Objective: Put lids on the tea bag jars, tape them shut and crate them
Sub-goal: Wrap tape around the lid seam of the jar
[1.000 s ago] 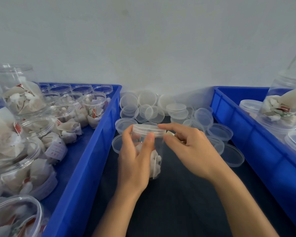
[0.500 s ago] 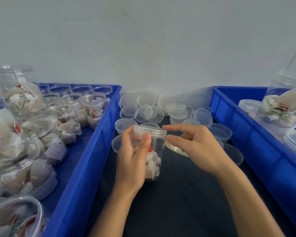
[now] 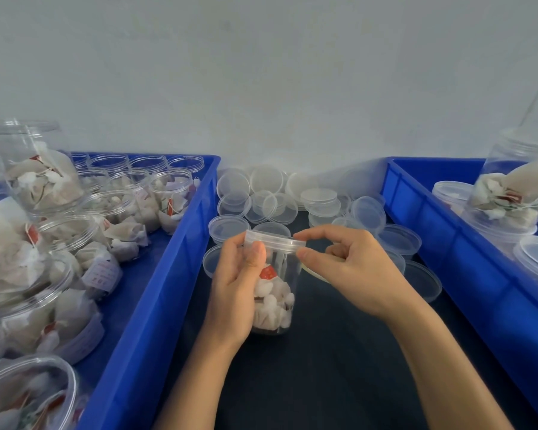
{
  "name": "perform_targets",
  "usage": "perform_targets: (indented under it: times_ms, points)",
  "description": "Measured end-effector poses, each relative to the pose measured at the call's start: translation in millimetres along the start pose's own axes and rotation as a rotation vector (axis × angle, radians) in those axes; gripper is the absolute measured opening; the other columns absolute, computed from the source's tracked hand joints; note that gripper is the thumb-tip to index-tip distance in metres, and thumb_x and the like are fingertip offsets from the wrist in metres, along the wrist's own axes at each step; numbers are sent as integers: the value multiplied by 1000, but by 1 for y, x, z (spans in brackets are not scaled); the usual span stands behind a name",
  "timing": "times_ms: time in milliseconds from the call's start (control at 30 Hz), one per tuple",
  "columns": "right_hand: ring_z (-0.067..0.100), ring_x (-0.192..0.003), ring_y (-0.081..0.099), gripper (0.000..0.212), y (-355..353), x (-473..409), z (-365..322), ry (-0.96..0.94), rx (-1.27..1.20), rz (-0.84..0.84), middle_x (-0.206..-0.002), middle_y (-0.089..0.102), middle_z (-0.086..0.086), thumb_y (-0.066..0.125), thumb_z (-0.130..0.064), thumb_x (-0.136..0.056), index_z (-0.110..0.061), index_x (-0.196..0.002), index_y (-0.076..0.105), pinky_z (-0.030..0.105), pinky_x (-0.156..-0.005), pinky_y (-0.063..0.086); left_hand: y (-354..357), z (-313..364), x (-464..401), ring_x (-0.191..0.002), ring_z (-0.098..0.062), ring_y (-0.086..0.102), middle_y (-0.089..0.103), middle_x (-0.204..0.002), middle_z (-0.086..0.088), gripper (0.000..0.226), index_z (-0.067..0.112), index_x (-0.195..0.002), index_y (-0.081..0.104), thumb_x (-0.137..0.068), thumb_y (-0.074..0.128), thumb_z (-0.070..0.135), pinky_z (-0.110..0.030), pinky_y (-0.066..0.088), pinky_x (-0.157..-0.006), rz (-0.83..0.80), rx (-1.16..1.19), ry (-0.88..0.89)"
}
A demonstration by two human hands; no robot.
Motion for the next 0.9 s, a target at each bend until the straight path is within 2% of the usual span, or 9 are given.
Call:
perform_targets:
  times_ms: [100,200,300,400,500,567,633,700,900]
  points:
    - [8,-50,40,35,0,0,-1,-2,41,24,-52,43,-8,62,-69,-79,-55,-111,68,36,-56,41,-1,-2,0,-114,-17,72,75,-119,3,52,19,-129,64,-96,55,58,-34,58,-95,-2,18,-52]
    - [7,-51,42,29,-1,2,-5,-22,111,57,-54,46,-6,64,-65,-83,-55,-110,68,36,-56,44,-1,-2,2,-115,-5,69,71,-123,13,70,29,-136,57,-85,54,78,-39,56,-100,19,-103,-83]
    - [8,-53,47,25,-2,3,-10,-43,188,113,-55,48,-9,65,-63,-86,-54,-109,70,32,-58,41,-7,8,6,-106,4,67,68,-117,21,67,43,-128,54,-77,57,86,-33,57,-90,126,-366,-19]
    - [7,-58,53,29,0,6,-16,-71,259,167,-59,54,-14,62,-67,-86,-54,-111,70,26,-58,39,-9,17,9,-102,6,66,69,-113,22,65,45,-122,57,-75,56,90,-22,54,-79,192,-490,35]
    - [2,-67,58,43,3,9,-22,-100,344,193,-66,59,-27,47,-71,-82,-52,-114,68,22,-58,37,-2,15,10,-94,11,67,70,-105,26,63,48,-119,57,-72,60,90,-19,51,-71,146,-447,-17]
    - [2,-68,59,39,6,8,-23,-103,387,168,-68,58,-34,47,-65,-87,-51,-118,66,24,-60,38,-1,12,8,-94,14,65,70,-106,24,68,47,-124,55,-71,57,91,-18,49,-70,142,-411,-56]
    - [6,-67,58,29,8,6,-20,-96,362,109,-67,59,-30,50,-49,-97,-51,-123,63,28,-64,38,-4,11,6,-94,13,64,70,-109,21,74,44,-128,54,-72,53,92,-19,49,-72,157,-397,-76]
    - [8,-70,58,32,7,5,-18,-100,344,74,-67,60,-24,49,-37,-102,-51,-128,61,29,-65,36,-6,11,4,-95,13,64,70,-108,21,72,42,-126,56,-73,54,90,-19,48,-73,167,-371,-85]
    - [9,-70,58,33,6,3,-14,-103,336,39,-68,61,-15,48,-35,-106,-55,-130,60,28,-64,35,-7,13,5,-92,9,69,69,-106,33,60,41,-110,62,-70,59,86,-19,50,-72,171,-237,-102]
Point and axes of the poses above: each hand's wrist, its own x-axis away from the middle knuckle, its own y-axis out of the palm, z = x × y, the point moved 7 cm from there along -x, towards the middle knuckle
